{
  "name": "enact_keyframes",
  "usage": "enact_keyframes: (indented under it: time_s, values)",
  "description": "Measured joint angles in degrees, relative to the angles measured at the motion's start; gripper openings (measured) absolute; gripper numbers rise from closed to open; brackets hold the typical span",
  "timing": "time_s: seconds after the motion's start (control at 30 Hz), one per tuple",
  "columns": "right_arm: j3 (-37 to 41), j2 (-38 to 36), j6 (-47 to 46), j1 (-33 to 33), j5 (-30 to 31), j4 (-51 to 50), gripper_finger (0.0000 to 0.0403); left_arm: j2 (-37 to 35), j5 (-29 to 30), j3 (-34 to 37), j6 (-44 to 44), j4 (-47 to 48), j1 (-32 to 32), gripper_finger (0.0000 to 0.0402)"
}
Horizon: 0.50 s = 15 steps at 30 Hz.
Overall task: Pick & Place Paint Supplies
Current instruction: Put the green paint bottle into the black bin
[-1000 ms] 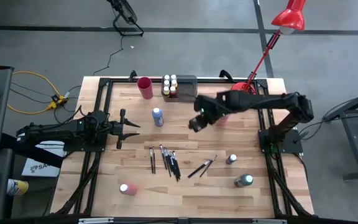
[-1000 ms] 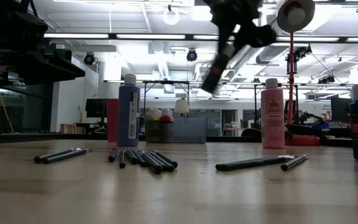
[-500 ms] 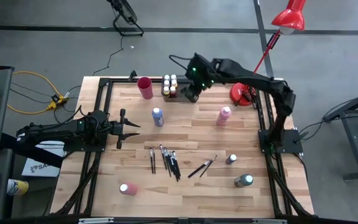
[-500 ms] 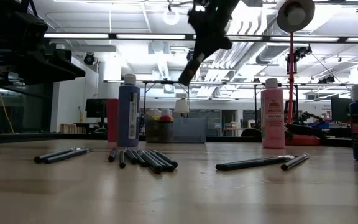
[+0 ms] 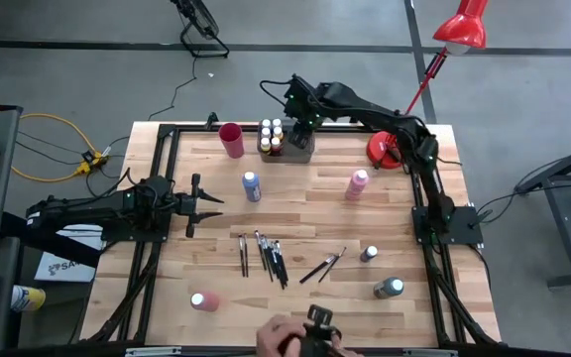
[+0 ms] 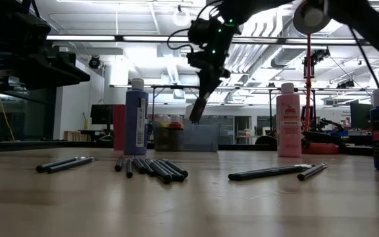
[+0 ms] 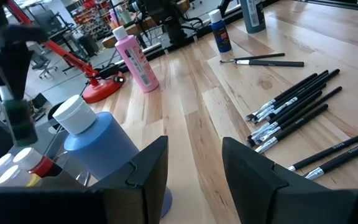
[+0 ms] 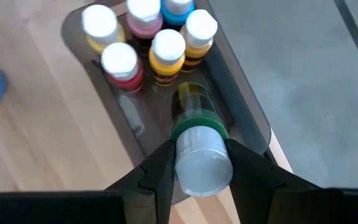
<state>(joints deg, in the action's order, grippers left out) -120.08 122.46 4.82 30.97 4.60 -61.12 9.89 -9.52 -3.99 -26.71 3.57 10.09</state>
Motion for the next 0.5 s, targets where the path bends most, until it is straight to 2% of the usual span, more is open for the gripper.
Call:
enact_keyframes:
  time_s: [0.27, 0.5]
  values:
    - [-12.5, 9.1, -0.5, 1.1, -0.1, -6.2, 0.0118, 0.0, 0.0, 0.0, 0.0, 0.0, 0.0, 0.0147]
    - [-13.5, 12.8, -0.5, 1.9, 0.3, -5.5, 0.0119, 0.0, 0.0, 0.0, 0.0, 0.0, 0.0, 0.0147]
